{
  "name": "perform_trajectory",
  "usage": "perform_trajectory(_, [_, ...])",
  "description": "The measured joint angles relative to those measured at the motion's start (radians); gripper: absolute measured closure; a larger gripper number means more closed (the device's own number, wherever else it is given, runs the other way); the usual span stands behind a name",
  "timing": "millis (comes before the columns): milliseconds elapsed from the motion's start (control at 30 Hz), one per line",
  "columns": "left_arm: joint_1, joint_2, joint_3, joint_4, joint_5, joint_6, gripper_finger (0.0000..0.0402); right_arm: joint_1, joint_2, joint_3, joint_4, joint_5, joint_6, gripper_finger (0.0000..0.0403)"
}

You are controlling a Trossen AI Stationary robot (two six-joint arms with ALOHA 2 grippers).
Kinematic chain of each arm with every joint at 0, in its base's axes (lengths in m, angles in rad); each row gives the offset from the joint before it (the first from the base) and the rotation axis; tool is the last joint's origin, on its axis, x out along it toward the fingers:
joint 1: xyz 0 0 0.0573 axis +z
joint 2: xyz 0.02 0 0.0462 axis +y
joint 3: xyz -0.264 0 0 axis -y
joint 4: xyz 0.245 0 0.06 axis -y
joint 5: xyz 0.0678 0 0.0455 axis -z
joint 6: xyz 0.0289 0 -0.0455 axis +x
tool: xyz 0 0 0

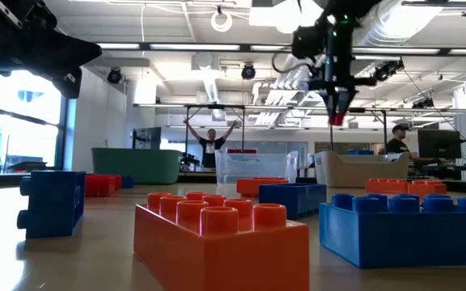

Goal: Sort & place blocks by color
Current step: Put the red game piece into the gray bin, then put the blue game piece into the green bin

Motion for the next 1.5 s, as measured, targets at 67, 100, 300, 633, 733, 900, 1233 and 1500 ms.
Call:
perform_trajectory(67, [0.0, 0.0, 0.0, 0.0, 0.0, 0.0, 0.0401, -0.051, 0.0, -0.033, -0.001, -0.036, 0.0, 0.0338])
perform_trajectory(100, [0.0, 0.0, 0.0, 0.0, 0.0, 0.0, 0.0401, -0.074, 0.0, -0.049, -0.001, -0.054, 0.0, 0.0338])
perform_trajectory(300, [0.0, 0.0, 0.0, 0.0, -0.04, 0.0, 0.0401, -0.144, 0.0, -0.13, 0.036, -0.106, -0.008, 0.0336])
perform_trajectory(633, [0.0, 0.0, 0.0, 0.001, -0.101, 0.0, 0.0401, -0.164, 0.0, -0.139, 0.036, -0.076, -0.004, 0.0237])
perform_trajectory(733, [0.0, 0.0, 0.0, 0.001, -0.101, 0.0, 0.0401, -0.164, 0.0, -0.116, 0.037, -0.072, -0.008, 0.0213])
perform_trajectory(900, [0.0, 0.0, 0.0, 0.001, -0.107, 0.0, 0.0401, -0.164, 0.0, -0.056, 0.036, -0.076, -0.014, 0.0202])
perform_trajectory(1233, [0.0, 0.0, 0.0, 0.0, -0.265, 0.0, 0.0361, -0.162, 0.0, 0.104, 0.032, -0.172, -0.059, 0.02])
perform_trajectory(1500, [0.0, 0.0, 0.0, 0.138, -0.314, 0.029, 0.0301, -0.134, 0.0, 0.296, 0.03, -0.181, -0.113, 0.0199])
